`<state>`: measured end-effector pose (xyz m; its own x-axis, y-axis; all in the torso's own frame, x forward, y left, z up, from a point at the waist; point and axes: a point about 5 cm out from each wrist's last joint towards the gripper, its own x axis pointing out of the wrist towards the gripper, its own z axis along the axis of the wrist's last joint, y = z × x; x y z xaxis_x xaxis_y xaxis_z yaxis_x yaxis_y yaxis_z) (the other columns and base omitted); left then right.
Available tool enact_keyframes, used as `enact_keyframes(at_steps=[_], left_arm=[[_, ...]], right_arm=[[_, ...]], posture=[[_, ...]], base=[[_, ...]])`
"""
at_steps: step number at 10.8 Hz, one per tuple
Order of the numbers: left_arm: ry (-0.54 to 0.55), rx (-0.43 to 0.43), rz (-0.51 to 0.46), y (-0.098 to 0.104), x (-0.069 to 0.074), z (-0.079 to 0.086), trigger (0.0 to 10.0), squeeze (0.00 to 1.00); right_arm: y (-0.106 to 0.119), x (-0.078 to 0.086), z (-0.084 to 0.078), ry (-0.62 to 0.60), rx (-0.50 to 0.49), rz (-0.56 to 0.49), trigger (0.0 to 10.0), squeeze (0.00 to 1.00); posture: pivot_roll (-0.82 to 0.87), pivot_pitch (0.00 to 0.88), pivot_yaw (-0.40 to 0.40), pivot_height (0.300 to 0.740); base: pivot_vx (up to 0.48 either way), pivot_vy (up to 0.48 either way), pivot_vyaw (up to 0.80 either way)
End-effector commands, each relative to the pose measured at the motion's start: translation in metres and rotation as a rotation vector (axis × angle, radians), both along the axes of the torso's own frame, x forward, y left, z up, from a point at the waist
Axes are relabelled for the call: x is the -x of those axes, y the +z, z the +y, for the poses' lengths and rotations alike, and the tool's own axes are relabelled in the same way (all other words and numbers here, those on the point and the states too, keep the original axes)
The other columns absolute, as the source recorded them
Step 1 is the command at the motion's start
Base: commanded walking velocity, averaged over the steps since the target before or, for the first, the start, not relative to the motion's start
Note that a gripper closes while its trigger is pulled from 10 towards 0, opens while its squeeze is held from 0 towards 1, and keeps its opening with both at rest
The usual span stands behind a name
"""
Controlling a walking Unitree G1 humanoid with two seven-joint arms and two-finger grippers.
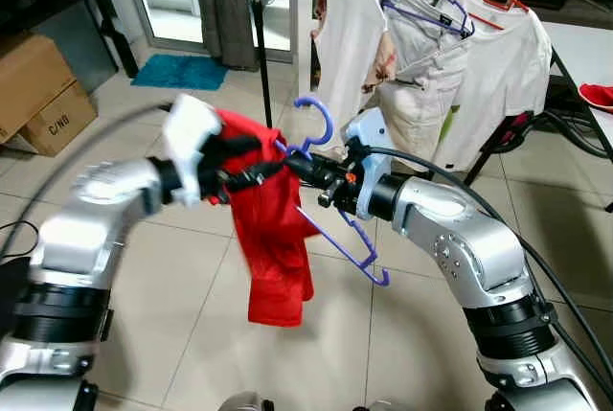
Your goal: Hang hanger
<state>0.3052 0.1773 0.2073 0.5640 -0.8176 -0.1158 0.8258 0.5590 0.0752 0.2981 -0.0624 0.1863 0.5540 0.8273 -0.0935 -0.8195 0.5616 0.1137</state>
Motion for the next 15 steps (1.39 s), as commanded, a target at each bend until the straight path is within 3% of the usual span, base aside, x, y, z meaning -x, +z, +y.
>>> enact_keyframes(at_steps=[1,3,4,5,7,9,10,11,13,15], left_arm=[[-0.055,0.028,-0.046,0.014,0.004,-0.002,10.0,1.0],[-0.018,-0.086,-0.028,0.008,0.003,0.013,10.0,1.0],[0.095,-0.162,-0.046,0.006,-0.006,0.023,10.0,1.0],[0.276,-0.258,-0.105,0.007,-0.019,0.037,10.0,1.0],[0.275,-0.256,-0.152,0.014,-0.019,0.031,10.0,1.0],[0.276,-0.254,-0.233,0.019,-0.02,0.038,10.0,1.0],[0.265,-0.263,-0.207,0.017,-0.017,0.049,10.0,0.91],[0.291,-0.293,-0.186,0.014,-0.013,0.068,10.0,0.0],[0.321,-0.242,-0.141,0.008,-0.006,0.092,10.0,0.0],[0.23,-0.236,-0.055,-0.004,0.003,0.096,10.0,0.0]], right_arm=[[0.002,-0.001,0.001,0.013,-0.008,-0.003,10.0,0.0],[0.002,-0.001,-0.001,0.012,-0.004,-0.007,10.0,0.0],[0.002,-0.002,-0.002,0.01,-0.002,-0.008,10.0,0.0],[0.002,-0.002,-0.003,0.008,-0.002,-0.008,10.0,0.0],[0.001,-0.002,-0.004,0.012,0.0,-0.007,10.0,0.0],[0.003,-0.002,-0.006,0.028,0.002,-0.021,10.0,0.0],[0.005,-0.003,-0.011,0.035,0.001,-0.033,10.0,0.0],[0.011,-0.001,-0.019,0.063,-0.017,-0.051,10.0,0.0],[0.02,0.01,-0.033,0.188,-0.051,-0.088,10.0,0.0],[0.025,0.018,-0.04,0.29,-0.08,-0.107,10.0,0.0]], posture=[[-0.01,0.017,0.03,0.74],[-0.01,0.004,0.036,0.74],[-0.01,0.004,0.036,0.74],[-0.01,0.004,0.036,0.74],[-0.01,0.0,0.032,0.74],[-0.01,0.0,0.032,0.74],[-0.01,0.0,0.032,0.74],[-0.01,0.004,0.032,0.74],[-0.01,0.009,0.033,0.74],[-0.01,0.009,0.033,0.74]], base=[[0.0,0.0,0.0],[0.0,0.0,0.0],[0.0,0.0,0.0],[0.0,0.0,0.0],[0.0,0.0,0.0],[0.0,0.0,0.0],[0.0,0.0,0.0],[0.0,0.0,0.0],[0.0,0.0,0.0],[0.0,0.0,0.0]])
